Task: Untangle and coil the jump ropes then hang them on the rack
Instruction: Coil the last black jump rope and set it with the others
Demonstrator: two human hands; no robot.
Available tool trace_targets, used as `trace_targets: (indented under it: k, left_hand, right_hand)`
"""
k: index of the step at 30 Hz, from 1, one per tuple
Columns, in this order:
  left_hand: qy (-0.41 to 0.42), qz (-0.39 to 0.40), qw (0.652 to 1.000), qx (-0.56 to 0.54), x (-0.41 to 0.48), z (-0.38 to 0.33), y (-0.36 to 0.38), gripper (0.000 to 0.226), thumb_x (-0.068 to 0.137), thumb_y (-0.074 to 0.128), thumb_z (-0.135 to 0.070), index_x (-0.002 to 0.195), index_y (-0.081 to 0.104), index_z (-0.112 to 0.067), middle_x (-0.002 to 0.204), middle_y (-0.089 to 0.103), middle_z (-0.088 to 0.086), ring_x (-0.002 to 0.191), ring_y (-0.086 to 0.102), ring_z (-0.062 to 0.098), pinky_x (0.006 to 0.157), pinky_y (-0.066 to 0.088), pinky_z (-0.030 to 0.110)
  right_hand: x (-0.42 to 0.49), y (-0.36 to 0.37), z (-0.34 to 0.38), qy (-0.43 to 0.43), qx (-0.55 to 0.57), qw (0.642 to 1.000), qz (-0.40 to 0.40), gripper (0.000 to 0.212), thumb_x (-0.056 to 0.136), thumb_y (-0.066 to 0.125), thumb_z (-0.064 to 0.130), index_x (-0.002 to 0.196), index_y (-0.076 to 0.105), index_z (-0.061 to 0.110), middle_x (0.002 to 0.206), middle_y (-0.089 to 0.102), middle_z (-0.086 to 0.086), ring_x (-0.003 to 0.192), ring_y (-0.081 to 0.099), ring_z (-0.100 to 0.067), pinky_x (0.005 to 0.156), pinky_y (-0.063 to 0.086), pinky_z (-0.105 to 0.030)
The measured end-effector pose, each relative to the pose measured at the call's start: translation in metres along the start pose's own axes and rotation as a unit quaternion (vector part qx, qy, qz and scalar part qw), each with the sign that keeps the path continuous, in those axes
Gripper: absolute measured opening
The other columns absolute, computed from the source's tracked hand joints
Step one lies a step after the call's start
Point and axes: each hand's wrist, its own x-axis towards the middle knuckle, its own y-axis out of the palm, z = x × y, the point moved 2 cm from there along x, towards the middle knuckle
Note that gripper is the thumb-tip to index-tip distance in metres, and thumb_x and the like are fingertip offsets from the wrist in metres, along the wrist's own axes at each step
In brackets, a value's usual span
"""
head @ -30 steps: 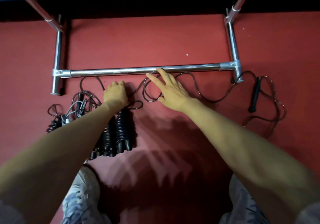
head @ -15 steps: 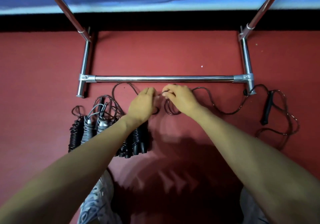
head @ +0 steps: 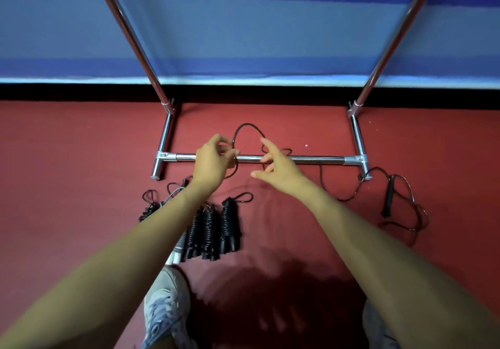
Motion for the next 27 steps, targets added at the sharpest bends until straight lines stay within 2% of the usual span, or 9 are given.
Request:
trace_targets:
  k: [3, 5, 7, 10, 14, 18, 21, 24, 27]
  left_hand:
    - [-0.008, 0.037, 0.995, -0.093, -0.013, -0.023, -0.002, 0.017, 0.085, 0.069, -0.003, 0.094, 0.057, -0.010, 0.080, 0.068, 0.016, 0.058, 0.063, 0.019, 0.064, 0.059, 0.030]
    - [0.010, 0.041, 0.993, -0.108, -0.016, -0.034, -0.006, 0.017, 0.085, 0.069, -0.003, 0.097, 0.059, -0.009, 0.082, 0.068, 0.019, 0.063, 0.063, 0.022, 0.065, 0.059, 0.030]
    - [0.025, 0.039, 0.991, -0.124, -0.016, -0.039, -0.012, 0.017, 0.086, 0.069, -0.008, 0.101, 0.062, -0.012, 0.083, 0.069, 0.012, 0.070, 0.065, 0.020, 0.072, 0.058, 0.030]
    - [0.028, 0.052, 0.996, -0.061, -0.015, -0.029, -0.022, 0.021, 0.097, 0.054, -0.012, 0.117, 0.059, -0.014, 0.108, 0.068, 0.006, 0.099, 0.064, 0.015, 0.090, 0.048, 0.024]
    - [-0.028, 0.186, 0.979, 0.072, -0.022, 0.012, -0.023, 0.052, 0.087, 0.046, 0.015, 0.133, 0.049, -0.010, 0.128, 0.055, -0.001, 0.121, 0.048, 0.009, 0.103, 0.035, 0.019]
    - [-0.048, 0.185, 0.969, 0.158, -0.015, 0.048, -0.024, 0.036, 0.090, 0.058, 0.002, 0.123, 0.053, -0.011, 0.117, 0.062, 0.004, 0.110, 0.058, 0.017, 0.087, 0.039, 0.018]
    - [-0.068, 0.133, 0.963, 0.222, -0.013, 0.067, -0.037, 0.011, 0.095, 0.057, -0.009, 0.093, 0.063, -0.018, 0.089, 0.068, 0.005, 0.069, 0.063, 0.007, 0.057, 0.041, 0.014]
    - [-0.073, -0.005, 0.990, 0.125, -0.010, 0.066, -0.053, 0.012, 0.097, 0.054, -0.007, 0.104, 0.063, -0.009, 0.090, 0.067, 0.006, 0.064, 0.058, 0.004, 0.049, 0.044, 0.008]
    - [-0.030, -0.004, 0.997, 0.072, 0.001, 0.049, -0.052, 0.022, 0.095, 0.059, -0.014, 0.117, 0.060, -0.015, 0.089, 0.072, 0.000, 0.072, 0.068, 0.007, 0.063, 0.058, 0.025]
  right_hand:
    - [-0.003, 0.011, 0.021, 0.010, 0.016, 0.999, 0.048, 0.037, 0.087, 0.070, 0.021, 0.120, 0.058, 0.012, 0.085, 0.058, 0.001, 0.079, 0.058, -0.019, 0.082, 0.053, -0.039]
    - [-0.006, 0.016, 0.031, 0.013, 0.056, 0.996, 0.063, 0.005, 0.092, 0.063, 0.014, 0.093, 0.061, 0.009, 0.070, 0.057, 0.001, 0.067, 0.057, -0.019, 0.068, 0.055, -0.032]
    - [-0.009, 0.017, 0.042, 0.003, 0.095, 0.994, 0.043, 0.017, 0.096, 0.056, 0.009, 0.079, 0.057, 0.011, 0.071, 0.060, -0.003, 0.061, 0.057, -0.015, 0.060, 0.051, -0.021]
    - [-0.009, 0.011, 0.058, -0.015, 0.180, 0.984, -0.004, 0.015, 0.099, 0.050, 0.008, 0.087, 0.059, 0.008, 0.077, 0.062, -0.006, 0.066, 0.061, -0.013, 0.068, 0.053, -0.024]
    - [-0.006, 0.000, 0.070, -0.013, 0.274, 0.961, -0.037, 0.021, 0.101, 0.044, 0.009, 0.087, 0.059, 0.008, 0.076, 0.061, -0.007, 0.068, 0.061, -0.016, 0.066, 0.054, -0.022]
    - [-0.008, -0.007, 0.070, 0.019, 0.475, 0.879, -0.047, 0.023, 0.103, 0.043, 0.012, 0.087, 0.059, 0.006, 0.077, 0.060, -0.008, 0.071, 0.062, -0.018, 0.071, 0.057, -0.026]
    - [-0.004, -0.007, 0.062, 0.069, 0.551, 0.831, -0.044, 0.021, 0.102, 0.047, 0.016, 0.092, 0.059, 0.002, 0.082, 0.064, -0.011, 0.075, 0.065, -0.021, 0.076, 0.058, -0.031]
    - [-0.002, 0.004, 0.047, 0.126, 0.476, 0.870, 0.015, 0.024, 0.102, 0.048, 0.022, 0.110, 0.054, 0.000, 0.098, 0.067, -0.014, 0.087, 0.066, -0.023, 0.081, 0.057, -0.033]
    - [0.003, 0.029, 0.040, 0.130, 0.301, 0.942, 0.067, 0.037, 0.098, 0.054, 0.016, 0.132, 0.049, 0.001, 0.107, 0.063, -0.012, 0.082, 0.062, -0.016, 0.075, 0.056, -0.029]
